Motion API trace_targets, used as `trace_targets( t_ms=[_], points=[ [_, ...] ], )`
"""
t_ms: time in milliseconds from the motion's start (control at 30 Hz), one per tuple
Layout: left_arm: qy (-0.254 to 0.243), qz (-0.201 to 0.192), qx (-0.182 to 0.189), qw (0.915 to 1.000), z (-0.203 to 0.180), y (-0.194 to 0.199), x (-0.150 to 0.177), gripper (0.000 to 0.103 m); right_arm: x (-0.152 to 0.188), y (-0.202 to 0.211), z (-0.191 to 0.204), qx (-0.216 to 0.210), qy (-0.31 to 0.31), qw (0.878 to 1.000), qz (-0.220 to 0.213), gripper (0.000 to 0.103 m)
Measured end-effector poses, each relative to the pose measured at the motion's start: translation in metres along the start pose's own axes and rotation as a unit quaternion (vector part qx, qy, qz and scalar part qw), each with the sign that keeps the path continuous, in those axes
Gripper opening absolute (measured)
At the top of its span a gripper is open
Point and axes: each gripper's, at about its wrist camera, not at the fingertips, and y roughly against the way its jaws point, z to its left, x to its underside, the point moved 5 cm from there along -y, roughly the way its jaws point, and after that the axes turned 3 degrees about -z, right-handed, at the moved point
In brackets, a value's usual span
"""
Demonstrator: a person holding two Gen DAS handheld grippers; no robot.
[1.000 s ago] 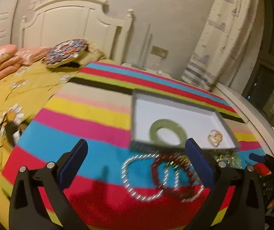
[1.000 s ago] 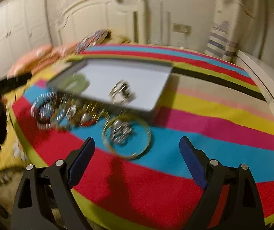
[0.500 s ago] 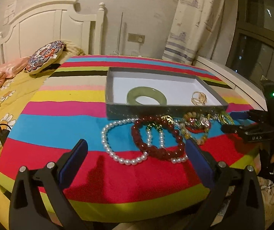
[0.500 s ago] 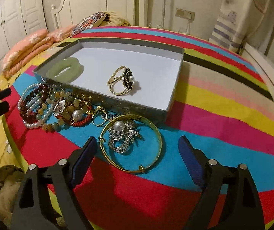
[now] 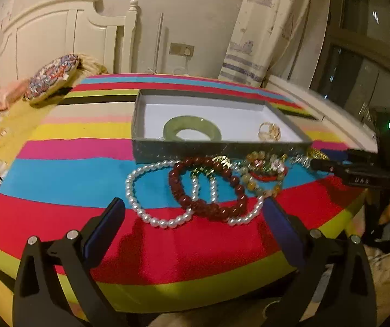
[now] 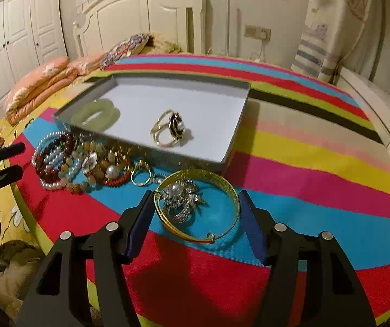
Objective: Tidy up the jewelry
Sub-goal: 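Grasp the red-brown bead bracelet with the left gripper while the right grasps the gold bangle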
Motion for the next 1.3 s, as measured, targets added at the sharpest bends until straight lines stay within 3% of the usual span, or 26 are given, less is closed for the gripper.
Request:
trace_targets(
  t_ms=[167, 300, 367, 533, 667, 833, 933, 1100, 1300],
  points=[
    [-0.012, 0.022, -0.018, 0.9995, 0.003, -0.016, -0.009, 0.057, -0.002, 0.007, 0.004, -0.005, 0.004, 1.0, -0.016, 0.061],
    [0.006, 0.041, -0.022, 0.9989, 0.012, -0.028, -0.012, 0.049, -0.005, 0.012, 0.009, -0.01, 0.01, 1.0, -0.028, 0.061],
    [0.014, 0.056, -0.024, 0.9981, 0.015, -0.035, -0.01, 0.038, -0.006, 0.013, 0.01, -0.01, 0.012, 0.999, -0.031, 0.061],
    [0.003, 0.072, -0.029, 0.997, 0.014, -0.044, -0.009, 0.025, -0.007, 0.014, 0.009, -0.011, 0.008, 0.999, -0.033, 0.061],
    [-0.013, 0.087, -0.038, 0.9954, 0.01, -0.047, -0.01, 0.025, -0.006, 0.015, 0.008, -0.012, 0.007, 0.999, -0.036, 0.061],
    [0.042, 0.081, -0.005, 0.9959, 0.022, -0.044, -0.011, 0.024, -0.006, 0.016, 0.009, -0.012, 0.007, 0.999, -0.039, 0.061],
    [0.051, 0.078, -0.004, 0.9957, 0.026, -0.043, -0.011, 0.018, -0.005, 0.015, 0.008, -0.012, 0.005, 0.999, -0.037, 0.061],
    [0.043, 0.089, -0.032, 0.9946, 0.026, -0.047, -0.014, 0.013, -0.005, 0.016, 0.009, -0.013, 0.004, 0.999, -0.038, 0.061],
    [-0.028, 0.096, -0.078, 0.992, 0.009, -0.051, -0.012, 0.018, -0.005, 0.017, 0.009, -0.015, 0.006, 0.999, -0.039, 0.061]
  ],
)
